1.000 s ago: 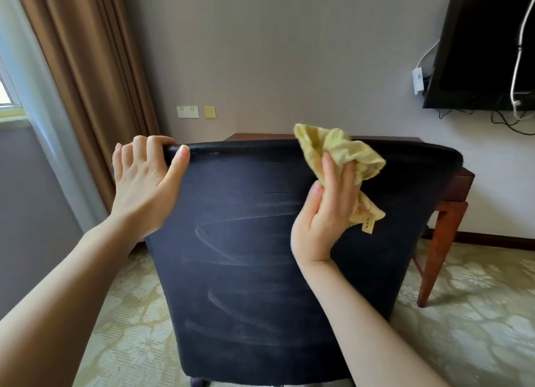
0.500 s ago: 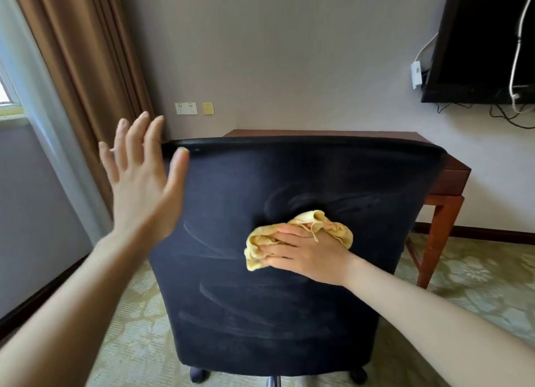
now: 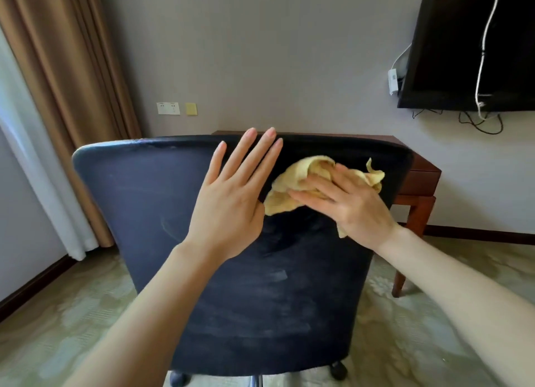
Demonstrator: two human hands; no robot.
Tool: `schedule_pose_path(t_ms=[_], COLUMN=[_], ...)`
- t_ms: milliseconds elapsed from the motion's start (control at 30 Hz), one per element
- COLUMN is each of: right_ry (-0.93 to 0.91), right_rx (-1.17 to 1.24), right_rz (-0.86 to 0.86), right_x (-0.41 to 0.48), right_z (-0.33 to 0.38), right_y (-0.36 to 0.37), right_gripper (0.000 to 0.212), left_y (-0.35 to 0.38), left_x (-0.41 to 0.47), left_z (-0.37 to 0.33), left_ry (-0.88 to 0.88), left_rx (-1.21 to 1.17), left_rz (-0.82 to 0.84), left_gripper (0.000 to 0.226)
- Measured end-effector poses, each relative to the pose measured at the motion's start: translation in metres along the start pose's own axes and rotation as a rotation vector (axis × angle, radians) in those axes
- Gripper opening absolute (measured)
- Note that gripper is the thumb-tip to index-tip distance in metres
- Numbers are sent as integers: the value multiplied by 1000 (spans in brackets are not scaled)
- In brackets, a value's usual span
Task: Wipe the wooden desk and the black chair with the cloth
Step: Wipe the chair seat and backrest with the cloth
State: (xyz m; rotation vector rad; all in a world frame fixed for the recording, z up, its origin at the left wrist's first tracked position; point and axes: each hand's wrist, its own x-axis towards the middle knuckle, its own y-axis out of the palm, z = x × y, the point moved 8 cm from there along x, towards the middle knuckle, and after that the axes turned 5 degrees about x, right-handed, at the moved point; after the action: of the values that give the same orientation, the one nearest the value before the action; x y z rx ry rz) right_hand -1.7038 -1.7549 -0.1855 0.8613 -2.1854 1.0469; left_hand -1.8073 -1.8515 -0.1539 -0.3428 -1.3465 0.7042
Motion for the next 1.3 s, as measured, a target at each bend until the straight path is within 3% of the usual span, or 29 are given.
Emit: schedule_pose_path(t_ms=[100,233,367,467,633,867,1000,1100,1200,1233,1300], right_ry=[115,202,140,-10,-179,-102,117,541,965,1076,1287], right_rx=[36,-4,-62,-41,105,282,467,656,847,904,1064], right_rz=[-82,-163,-192,-71,211,450,381,126,10,-7,-38], right_x=[20,29,28,13,-33,-55,-58,-68,-85,-89,-97], right_z=[11,30,46,60,70,68,60,41,41,45,57], right_y=[1,16,37,57,75,67,43,21,12,11,12], right_gripper=[43,42,34,30,40,37,33,41,46,44,42], left_y=[-3,-3,3,9,15,13,15,37,85,95,100], left_x=[1,1,0,-2,-4,-6,-37,-78,-112,-118,-118], left_z=[5,8,11,13,16,8,-8,-23,-61,-77,-97], left_ry=[6,36,40,36,37,-20,-238,-585,-995,-1043,-1021], left_rx=[-119,-109,-44,18,102,56,-305,-739,-1211,-1304,-1420], left_rz=[24,43,43,51,86,70,-25,-46,284,392,442], left_gripper=[86,93,87,87,99,101,84,58,38,34,24])
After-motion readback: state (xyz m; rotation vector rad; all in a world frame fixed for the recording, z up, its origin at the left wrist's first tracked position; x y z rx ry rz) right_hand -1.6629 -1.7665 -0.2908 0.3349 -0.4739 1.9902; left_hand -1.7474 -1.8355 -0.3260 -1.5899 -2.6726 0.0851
